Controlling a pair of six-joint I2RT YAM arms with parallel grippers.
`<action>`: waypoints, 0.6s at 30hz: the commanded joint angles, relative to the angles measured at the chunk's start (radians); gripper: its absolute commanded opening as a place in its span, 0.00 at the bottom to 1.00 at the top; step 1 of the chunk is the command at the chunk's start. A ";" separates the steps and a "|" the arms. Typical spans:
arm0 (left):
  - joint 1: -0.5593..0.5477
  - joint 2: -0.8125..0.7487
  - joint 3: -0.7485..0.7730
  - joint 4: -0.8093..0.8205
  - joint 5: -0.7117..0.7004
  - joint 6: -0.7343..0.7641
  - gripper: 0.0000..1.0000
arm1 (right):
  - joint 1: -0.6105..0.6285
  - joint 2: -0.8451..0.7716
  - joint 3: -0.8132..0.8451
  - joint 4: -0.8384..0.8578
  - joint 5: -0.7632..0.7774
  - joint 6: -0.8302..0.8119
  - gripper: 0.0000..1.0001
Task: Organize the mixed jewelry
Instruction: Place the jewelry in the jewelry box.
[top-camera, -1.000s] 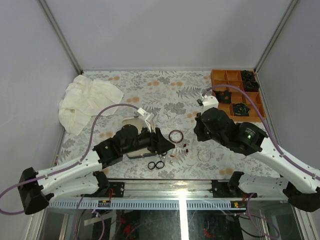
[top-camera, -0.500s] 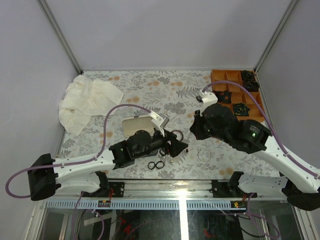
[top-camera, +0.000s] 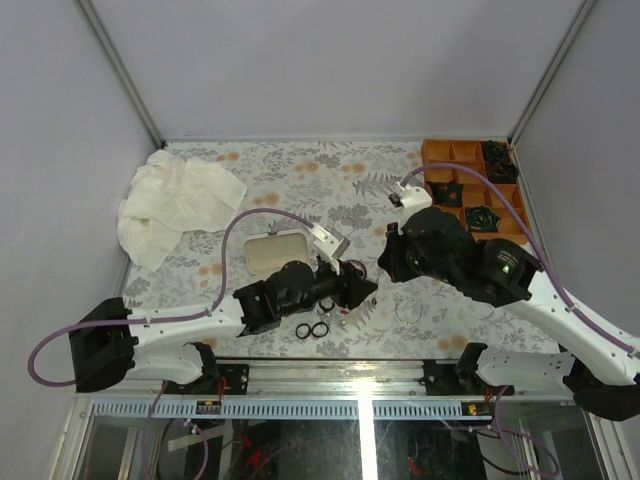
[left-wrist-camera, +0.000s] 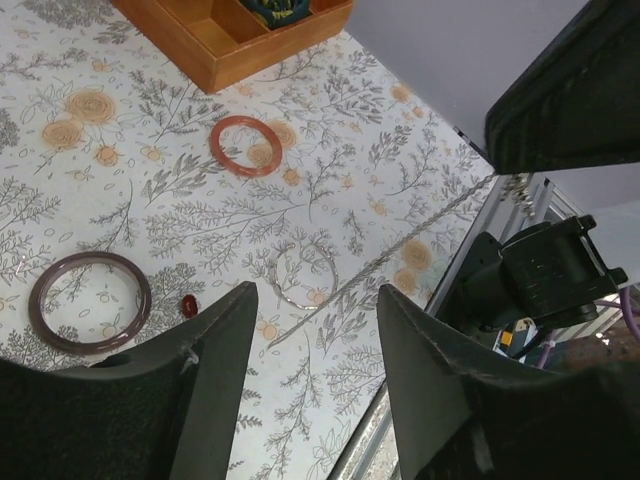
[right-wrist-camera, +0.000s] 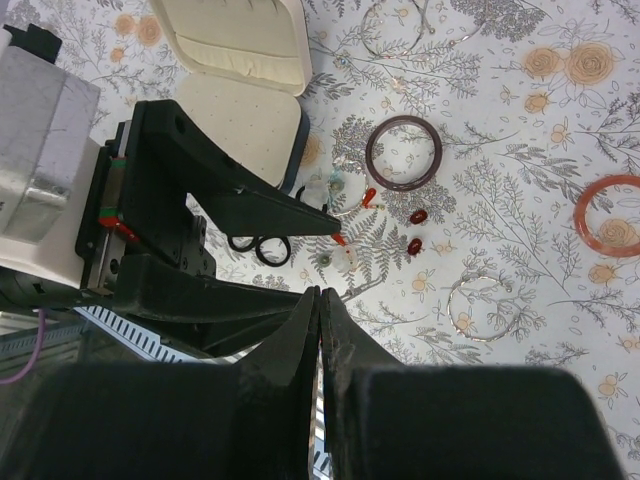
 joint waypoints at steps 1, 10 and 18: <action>-0.003 -0.001 0.030 0.127 -0.011 0.030 0.48 | 0.006 0.007 0.041 0.015 -0.020 -0.025 0.00; -0.003 0.006 0.037 0.126 0.009 0.040 0.29 | 0.006 0.023 0.037 0.027 -0.023 -0.029 0.00; -0.003 0.007 0.036 0.126 0.009 0.037 0.03 | 0.006 0.027 0.038 0.028 -0.020 -0.031 0.00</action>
